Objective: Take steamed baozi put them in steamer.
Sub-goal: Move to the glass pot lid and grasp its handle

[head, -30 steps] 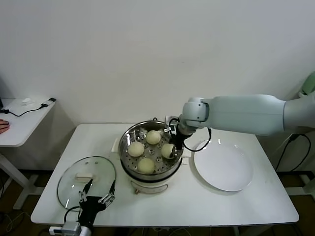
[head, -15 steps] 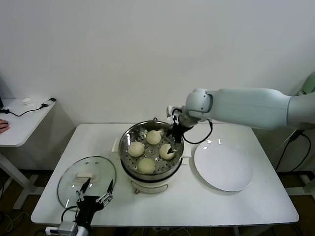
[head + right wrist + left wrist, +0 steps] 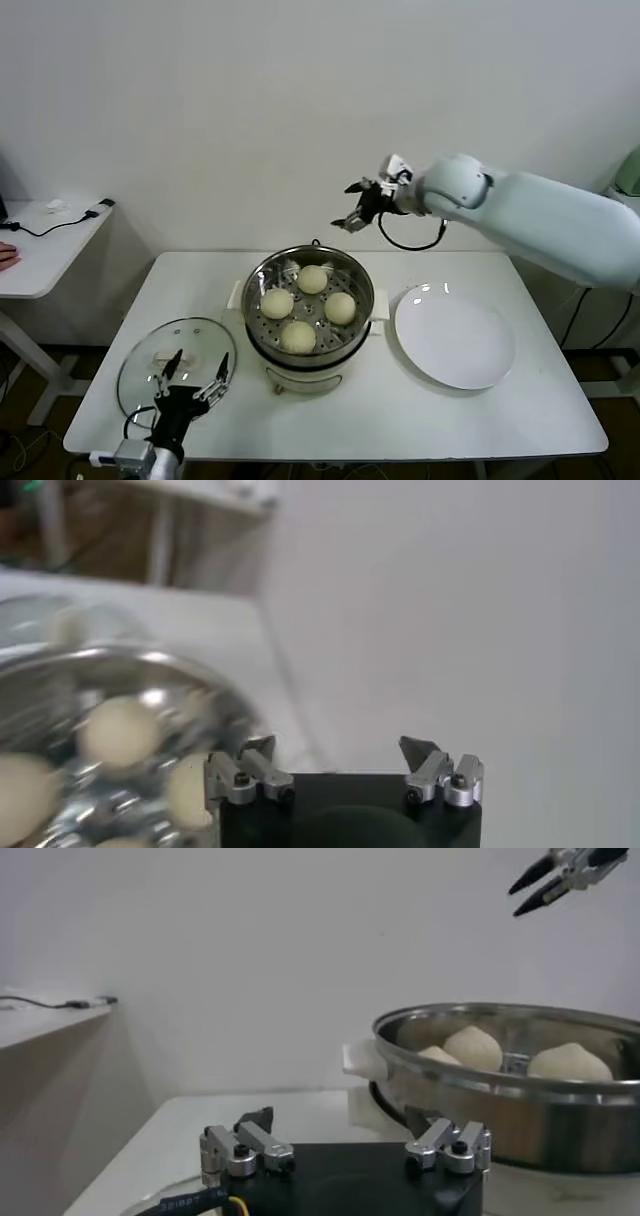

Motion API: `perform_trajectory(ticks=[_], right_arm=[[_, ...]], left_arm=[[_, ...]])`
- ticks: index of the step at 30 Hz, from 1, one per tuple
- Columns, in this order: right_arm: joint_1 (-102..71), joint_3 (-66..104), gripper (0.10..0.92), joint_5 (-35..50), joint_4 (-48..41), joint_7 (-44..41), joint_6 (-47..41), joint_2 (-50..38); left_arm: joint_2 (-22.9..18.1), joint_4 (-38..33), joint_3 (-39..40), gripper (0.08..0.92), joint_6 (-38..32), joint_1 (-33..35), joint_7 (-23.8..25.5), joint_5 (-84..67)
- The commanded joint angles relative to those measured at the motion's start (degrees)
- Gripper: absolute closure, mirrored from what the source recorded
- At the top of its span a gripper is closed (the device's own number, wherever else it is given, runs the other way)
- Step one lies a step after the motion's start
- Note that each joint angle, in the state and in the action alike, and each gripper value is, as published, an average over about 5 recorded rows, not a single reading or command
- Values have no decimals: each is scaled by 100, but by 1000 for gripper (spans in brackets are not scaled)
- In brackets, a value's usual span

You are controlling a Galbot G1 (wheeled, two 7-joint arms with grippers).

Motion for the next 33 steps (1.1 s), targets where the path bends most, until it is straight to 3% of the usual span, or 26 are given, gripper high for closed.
perform_trajectory(ticks=[1, 5, 10, 14, 23, 26, 33], right_arm=[[-5033, 5355, 203, -1144, 1021, 1750, 738, -1500], [-7213, 7424, 203, -1863, 1237, 1578, 1029, -1081], [-9083, 8913, 203, -2091, 1281, 1348, 1832, -258], [-9894, 9353, 203, -2163, 1291, 1259, 2368, 378], [-10647, 9343, 203, -2579, 1060, 1003, 3429, 1733], [-10725, 9267, 203, -2735, 1014, 945, 3879, 2046], [-10924, 9128, 203, -2981, 1026, 1000, 4231, 2435]], left_arm=[[126, 292, 9, 177, -447, -152, 24, 144], [149, 453, 22, 177, -595, -164, 12, 290], [187, 567, 29, 177, -789, -211, -129, 468], [185, 605, 38, 177, -1036, -277, -395, 556], [256, 939, -139, 177, -1679, -317, -473, 1206], [276, 1130, -164, 177, -1916, -326, -823, 1984], [359, 1642, -433, 177, -2225, -400, -2365, 5065]])
